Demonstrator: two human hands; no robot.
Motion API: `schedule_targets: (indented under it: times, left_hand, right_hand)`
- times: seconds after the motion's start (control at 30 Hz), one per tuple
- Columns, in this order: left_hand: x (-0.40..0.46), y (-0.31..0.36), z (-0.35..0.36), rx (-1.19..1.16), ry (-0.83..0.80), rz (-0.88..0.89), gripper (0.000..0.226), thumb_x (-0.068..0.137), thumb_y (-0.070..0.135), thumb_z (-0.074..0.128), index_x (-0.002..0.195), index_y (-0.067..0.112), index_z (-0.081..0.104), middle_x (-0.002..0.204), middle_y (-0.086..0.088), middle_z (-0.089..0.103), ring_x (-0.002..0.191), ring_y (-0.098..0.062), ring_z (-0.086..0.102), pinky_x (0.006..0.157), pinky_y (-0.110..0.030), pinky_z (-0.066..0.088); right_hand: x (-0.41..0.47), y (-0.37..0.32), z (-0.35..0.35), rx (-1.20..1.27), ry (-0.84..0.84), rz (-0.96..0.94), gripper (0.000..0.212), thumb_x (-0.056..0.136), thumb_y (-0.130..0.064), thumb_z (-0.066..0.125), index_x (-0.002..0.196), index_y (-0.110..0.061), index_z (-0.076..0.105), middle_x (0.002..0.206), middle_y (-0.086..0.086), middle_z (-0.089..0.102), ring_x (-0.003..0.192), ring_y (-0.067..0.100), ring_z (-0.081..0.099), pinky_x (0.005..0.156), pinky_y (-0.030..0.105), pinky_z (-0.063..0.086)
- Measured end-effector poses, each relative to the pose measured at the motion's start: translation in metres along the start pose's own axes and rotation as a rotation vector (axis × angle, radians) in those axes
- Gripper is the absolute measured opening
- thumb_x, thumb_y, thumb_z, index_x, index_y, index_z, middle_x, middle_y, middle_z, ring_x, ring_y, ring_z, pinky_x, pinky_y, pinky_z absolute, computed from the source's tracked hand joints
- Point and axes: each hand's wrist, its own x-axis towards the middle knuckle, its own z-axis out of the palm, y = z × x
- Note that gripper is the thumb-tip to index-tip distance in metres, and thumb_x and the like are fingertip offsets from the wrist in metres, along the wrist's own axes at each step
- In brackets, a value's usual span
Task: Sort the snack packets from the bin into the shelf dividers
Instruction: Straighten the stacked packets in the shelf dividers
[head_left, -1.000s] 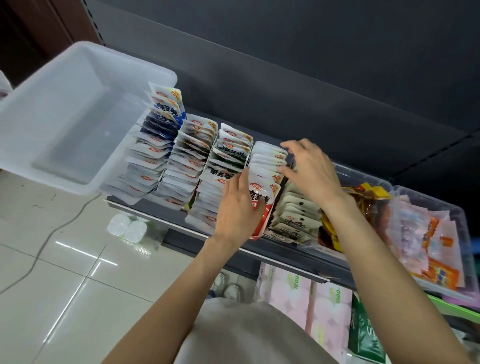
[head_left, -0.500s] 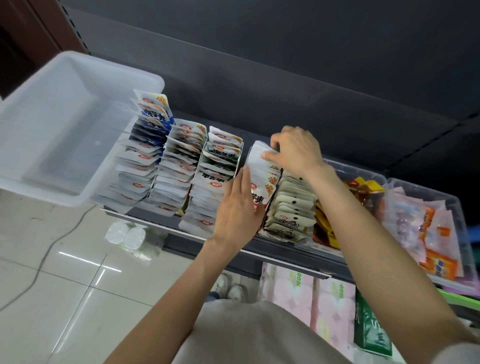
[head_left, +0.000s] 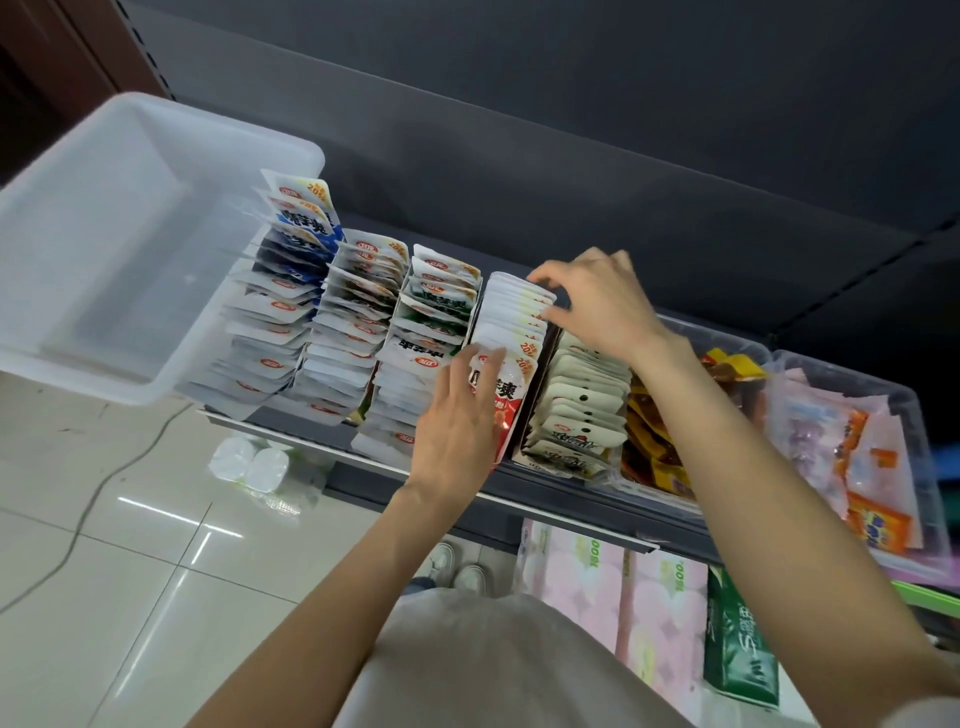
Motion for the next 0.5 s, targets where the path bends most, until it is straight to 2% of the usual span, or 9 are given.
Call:
schedule_targets:
  times: [0.1, 0.17, 0.23, 0.3, 0.4, 0.5]
  left_hand:
    - [0.001, 0.002, 0.006, 0.138, -0.069, 0.039, 0.102, 0.072, -0.011, 0.054, 0.149, 0.027, -0.001, 0.152, -0.014, 0.010, 0.133, -0.029, 0.024, 0.080, -0.026, 0.054]
    - [0.000, 0.002, 0.011, 0.206, -0.070, 0.071, 0.105, 0.066, -0.012, 0.053, 0.149, 0.025, 0.000, 0.154, -0.017, 0.014, 0.133, -0.033, 0.030, 0.086, -0.028, 0.052]
    - [0.007, -0.001, 0.015, 0.285, -0.019, 0.105, 0.109, 0.066, -0.004, 0.065, 0.149, 0.023, 0.000, 0.155, -0.018, 0.015, 0.133, -0.033, 0.033, 0.099, -0.034, 0.043]
    - [0.016, -0.003, 0.015, 0.368, 0.004, 0.141, 0.102, 0.077, 0.005, 0.060, 0.149, 0.018, -0.010, 0.157, -0.017, 0.002, 0.138, -0.033, 0.026, 0.110, -0.037, 0.030]
    - [0.021, -0.001, 0.016, 0.442, -0.014, 0.134, 0.080, 0.081, 0.009, 0.025, 0.146, 0.013, -0.021, 0.151, -0.016, -0.023, 0.144, -0.033, 0.005, 0.115, -0.039, 0.018]
    - [0.021, -0.002, 0.020, 0.443, 0.067, 0.132, 0.078, 0.078, 0.010, 0.027, 0.148, 0.009, -0.008, 0.153, -0.018, -0.009, 0.144, -0.033, 0.007, 0.115, -0.039, 0.015]
  right_hand:
    - [0.004, -0.001, 0.003, -0.015, 0.006, -0.009, 0.026, 0.093, -0.024, 0.056, 0.119, -0.022, 0.060, 0.104, -0.001, 0.067, 0.108, 0.020, 0.052, 0.096, 0.038, 0.028]
    - [0.005, 0.000, 0.004, -0.001, 0.004, -0.012, 0.023, 0.096, -0.024, 0.050, 0.116, -0.021, 0.062, 0.102, -0.002, 0.069, 0.106, 0.020, 0.055, 0.097, 0.037, 0.028]
    - [0.007, 0.000, 0.005, 0.000, 0.011, -0.016, 0.023, 0.098, -0.023, 0.048, 0.114, -0.020, 0.063, 0.102, -0.002, 0.070, 0.105, 0.020, 0.057, 0.098, 0.037, 0.029]
    - [0.009, 0.001, 0.006, 0.023, 0.020, -0.008, 0.022, 0.097, -0.022, 0.048, 0.112, -0.019, 0.064, 0.100, -0.002, 0.071, 0.101, 0.020, 0.060, 0.099, 0.036, 0.029]
    - [0.010, 0.002, 0.005, 0.083, 0.024, 0.012, 0.022, 0.097, -0.021, 0.048, 0.111, -0.018, 0.066, 0.100, -0.001, 0.072, 0.096, 0.020, 0.063, 0.102, 0.036, 0.032]
    - [0.008, 0.005, 0.003, 0.146, 0.024, 0.023, 0.024, 0.097, -0.021, 0.049, 0.112, -0.017, 0.067, 0.101, 0.000, 0.072, 0.096, 0.020, 0.064, 0.101, 0.040, 0.039]
